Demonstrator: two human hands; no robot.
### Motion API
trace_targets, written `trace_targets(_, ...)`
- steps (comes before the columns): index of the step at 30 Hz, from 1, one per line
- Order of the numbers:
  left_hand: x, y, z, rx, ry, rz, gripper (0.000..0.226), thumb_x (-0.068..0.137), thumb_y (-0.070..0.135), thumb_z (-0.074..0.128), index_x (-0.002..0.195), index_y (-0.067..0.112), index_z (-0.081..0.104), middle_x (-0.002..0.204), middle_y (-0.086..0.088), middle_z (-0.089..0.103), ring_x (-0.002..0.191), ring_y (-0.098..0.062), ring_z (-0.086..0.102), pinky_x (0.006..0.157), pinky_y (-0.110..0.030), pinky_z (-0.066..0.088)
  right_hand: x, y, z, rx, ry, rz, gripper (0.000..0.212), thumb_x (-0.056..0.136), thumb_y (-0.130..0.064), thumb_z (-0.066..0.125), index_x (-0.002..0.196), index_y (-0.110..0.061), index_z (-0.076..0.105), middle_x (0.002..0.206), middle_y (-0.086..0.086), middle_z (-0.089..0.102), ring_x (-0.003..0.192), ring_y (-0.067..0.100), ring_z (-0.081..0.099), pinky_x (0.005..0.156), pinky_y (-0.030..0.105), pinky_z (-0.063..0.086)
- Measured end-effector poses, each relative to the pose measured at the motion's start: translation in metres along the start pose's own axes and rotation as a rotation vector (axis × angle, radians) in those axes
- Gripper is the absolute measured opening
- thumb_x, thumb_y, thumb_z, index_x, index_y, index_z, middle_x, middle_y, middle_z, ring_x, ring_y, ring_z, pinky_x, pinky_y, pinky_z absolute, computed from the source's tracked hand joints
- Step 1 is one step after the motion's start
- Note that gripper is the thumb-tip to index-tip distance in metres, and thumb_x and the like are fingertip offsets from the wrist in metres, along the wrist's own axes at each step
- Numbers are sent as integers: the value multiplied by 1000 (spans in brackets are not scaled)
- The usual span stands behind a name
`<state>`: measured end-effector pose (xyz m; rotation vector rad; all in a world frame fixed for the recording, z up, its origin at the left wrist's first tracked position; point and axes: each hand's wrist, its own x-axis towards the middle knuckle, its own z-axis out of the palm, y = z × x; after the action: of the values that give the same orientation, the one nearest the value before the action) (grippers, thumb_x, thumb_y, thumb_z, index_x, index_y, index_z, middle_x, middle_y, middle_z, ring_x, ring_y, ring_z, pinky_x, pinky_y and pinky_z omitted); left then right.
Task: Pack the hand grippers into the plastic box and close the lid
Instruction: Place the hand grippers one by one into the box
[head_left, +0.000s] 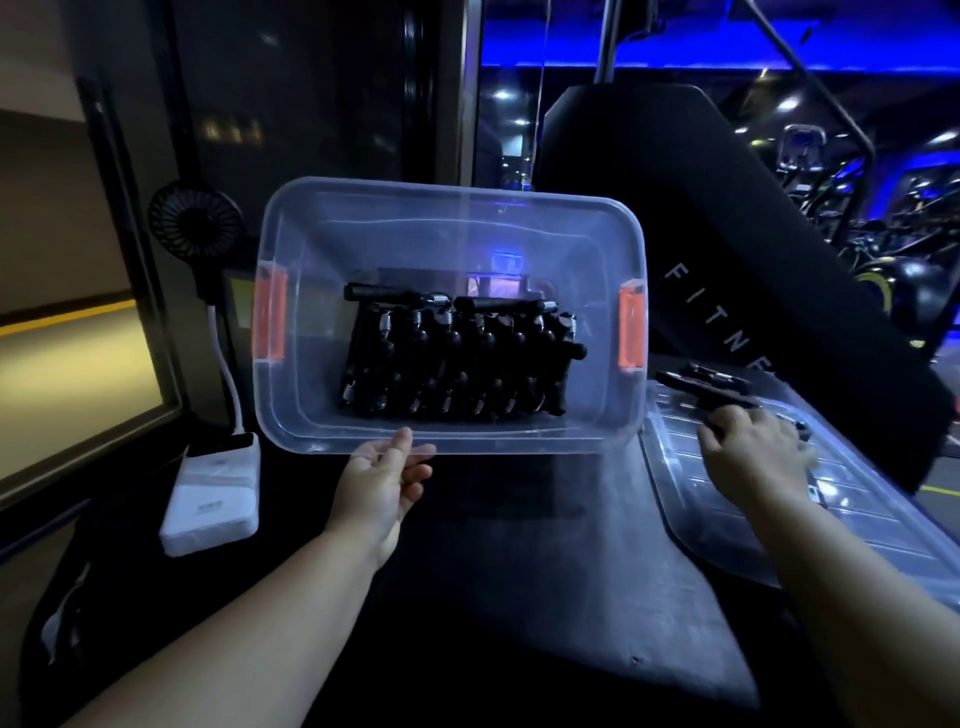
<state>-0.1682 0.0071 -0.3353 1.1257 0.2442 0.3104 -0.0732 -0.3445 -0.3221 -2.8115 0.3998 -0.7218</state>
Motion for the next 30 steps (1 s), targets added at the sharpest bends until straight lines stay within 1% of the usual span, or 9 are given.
trace_targets(3,0,0,2,6,4,4,12,96,28,53,93,16,54,87,-4,69,64,-8,57,57,-19,43,-3,18,6,-104,-259,220,54,91,-59,35,138,-34,43,148,8,35,136,35,28,109,55,19)
trace_targets(5,0,0,3,11,7,5,12,96,28,53,93,17,54,87,-3,69,63,-7,57,56,-18,44,-3,18,6,-113,-342,267,57,91,-61,34,141,-34,37,153,7,27,139,38,19,109,55,18)
trace_targets(7,0,-1,2,15,9,5,12,96,29,52,94,17,55,87,-3,70,60,-5,57,54,-17,45,-4,16,2,-151,-370,270,58,90,-62,33,140,-33,40,151,8,31,138,39,22,104,51,23)
trace_targets(15,-1,-2,2,2,12,8,12,96,29,53,92,18,55,88,-3,70,59,-4,57,52,-15,45,-16,11,-2,-228,-197,150,77,80,-80,11,120,-32,56,121,7,61,119,31,43,88,42,33)
trace_targets(18,-1,-2,2,2,11,12,12,96,28,52,91,17,55,88,-3,70,55,-2,58,50,-14,46,-18,16,-6,-168,-68,92,73,85,-76,13,105,-25,62,104,9,66,109,32,50,76,36,39)
trace_targets(21,0,-3,3,4,8,9,12,96,29,53,92,17,54,88,-3,70,56,-3,58,51,-15,46,-18,26,-10,-27,6,117,65,89,-70,20,99,-24,65,97,9,68,102,32,58,71,35,40)
trace_targets(24,0,-3,3,1,12,5,12,96,29,53,94,17,54,89,-4,70,61,-5,58,53,-16,46,-17,30,-8,-29,-32,140,56,91,-64,30,118,-26,61,119,11,62,116,33,49,87,40,40)
trace_targets(26,0,-3,3,-2,11,2,12,96,29,53,95,17,54,90,-4,70,61,-5,58,53,-16,46,-15,30,-6,-23,-133,123,54,91,-60,34,131,-29,52,136,8,50,130,29,37,100,45,33)
trace_targets(30,0,-4,1,-6,12,1,13,95,29,54,97,17,54,90,-4,70,61,-5,58,53,-16,46,-9,29,-5,8,-351,88,52,91,-60,33,136,-35,44,146,0,43,136,23,32,105,51,22)
